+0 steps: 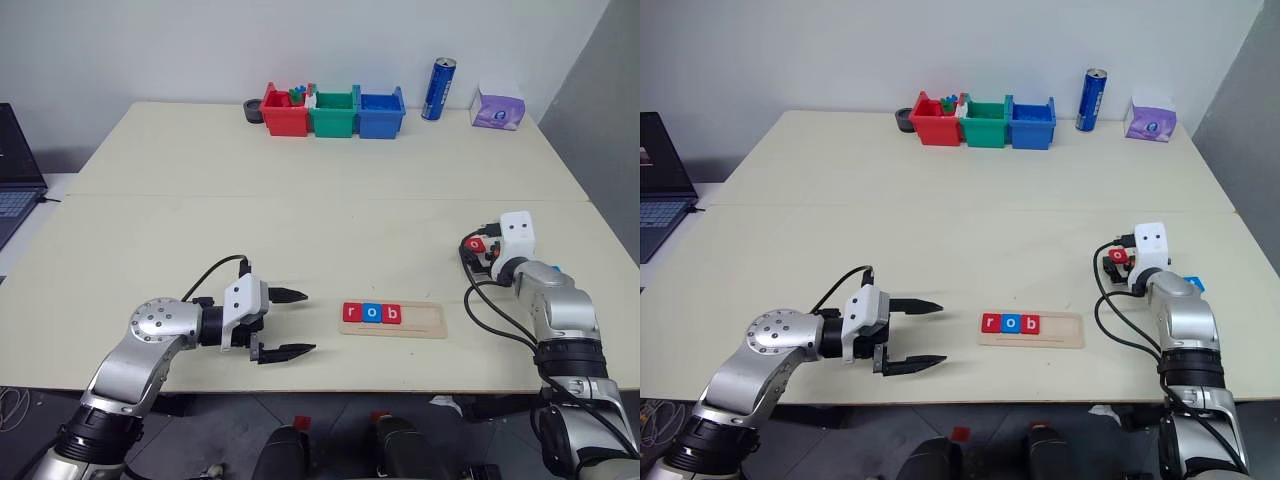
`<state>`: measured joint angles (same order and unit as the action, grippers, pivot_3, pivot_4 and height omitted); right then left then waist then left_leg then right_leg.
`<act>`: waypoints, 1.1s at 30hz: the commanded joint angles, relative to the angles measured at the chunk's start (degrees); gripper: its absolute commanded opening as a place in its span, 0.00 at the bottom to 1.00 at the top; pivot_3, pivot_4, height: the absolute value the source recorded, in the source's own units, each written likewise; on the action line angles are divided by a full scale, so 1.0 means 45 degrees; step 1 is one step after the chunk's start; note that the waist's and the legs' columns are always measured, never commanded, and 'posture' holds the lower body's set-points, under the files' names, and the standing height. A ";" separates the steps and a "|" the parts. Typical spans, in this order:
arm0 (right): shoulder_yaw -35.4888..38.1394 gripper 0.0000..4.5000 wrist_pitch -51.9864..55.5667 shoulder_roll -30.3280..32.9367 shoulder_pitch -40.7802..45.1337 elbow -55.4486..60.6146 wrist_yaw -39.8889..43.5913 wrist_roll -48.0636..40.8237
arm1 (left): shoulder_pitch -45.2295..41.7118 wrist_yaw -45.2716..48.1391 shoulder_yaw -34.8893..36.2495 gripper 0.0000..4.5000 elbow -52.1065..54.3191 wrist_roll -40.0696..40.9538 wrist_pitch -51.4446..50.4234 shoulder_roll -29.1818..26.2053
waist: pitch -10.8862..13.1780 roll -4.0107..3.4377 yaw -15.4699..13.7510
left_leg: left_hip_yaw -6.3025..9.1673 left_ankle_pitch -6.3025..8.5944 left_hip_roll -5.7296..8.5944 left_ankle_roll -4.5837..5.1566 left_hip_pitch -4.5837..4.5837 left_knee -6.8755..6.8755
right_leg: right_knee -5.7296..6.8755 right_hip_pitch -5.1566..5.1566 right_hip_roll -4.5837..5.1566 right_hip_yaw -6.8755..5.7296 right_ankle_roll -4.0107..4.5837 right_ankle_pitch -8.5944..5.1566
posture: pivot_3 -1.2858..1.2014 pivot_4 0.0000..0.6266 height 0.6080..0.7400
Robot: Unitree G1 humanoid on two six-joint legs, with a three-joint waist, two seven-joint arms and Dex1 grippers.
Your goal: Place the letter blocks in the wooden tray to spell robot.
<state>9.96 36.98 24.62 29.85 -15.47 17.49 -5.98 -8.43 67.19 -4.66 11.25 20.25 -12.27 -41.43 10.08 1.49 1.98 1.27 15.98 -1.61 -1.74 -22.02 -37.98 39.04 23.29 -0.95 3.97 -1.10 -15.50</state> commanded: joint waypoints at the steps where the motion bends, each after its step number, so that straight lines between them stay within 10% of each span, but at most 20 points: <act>1: 0.0071 0.65 0.0084 0.0018 -0.0007 -0.0325 -0.0008 -0.0125 | 0.0080 0.0162 0.0307 1.00 0.0225 0.0096 0.0266 -0.0278 | -0.0001 0.0001 0.0000 | -0.0001 0.0000 0.0000 0.0000 0.0000 -0.0001 | 0.0000 -0.0001 0.0000 -0.0001 0.0000 0.0000 | 0.52 0.24 1.00; 5: 0.0082 0.33 0.0038 -0.0049 -0.0252 0.0186 -0.0132 -0.0177 | 0.0094 0.0255 0.0298 1.00 0.0021 -0.0004 0.0538 -0.0358 | -0.0004 0.0004 -0.0023 | -0.0001 0.0000 0.0005 0.0000 0.0000 -0.0010 | -0.0002 -0.0007 0.0002 -0.0001 -0.0001 0.0000 | 0.52 0.24 1.00; 18: 0.0818 0.32 0.4461 -0.2808 -0.7198 1.1932 -0.2300 -0.1128 | -0.0080 0.0709 0.0045 1.00 -0.0448 -0.0112 0.0968 -0.0410 | -0.0012 -0.0019 -0.0037 | 0.0056 -0.0001 -0.0019 -0.0004 -0.0085 0.0004 | 0.0003 0.0053 0.0005 -0.0008 0.0003 -0.0013 | 0.52 0.24 1.00; 33: 0.0507 0.40 0.4229 -0.5722 -0.8785 1.2029 -0.4353 -0.0838 | -0.0617 0.1051 -0.0170 1.00 -0.0902 -0.0325 0.1170 -0.0278 | -0.0074 0.0073 -0.0014 | 0.0031 -0.0001 -0.0026 -0.0005 0.0018 0.0001 | -0.0003 -0.0002 0.0004 0.0008 -0.0055 -0.0049 | 0.52 0.24 1.00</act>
<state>11.39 55.69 -0.66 -9.22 40.97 -1.53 -9.62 -10.55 71.89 -5.69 6.22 18.82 -8.04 -42.57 9.75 1.82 1.91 1.41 15.98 -1.73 -1.77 -21.94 -37.98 39.02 23.27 -0.93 4.01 -1.35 -15.71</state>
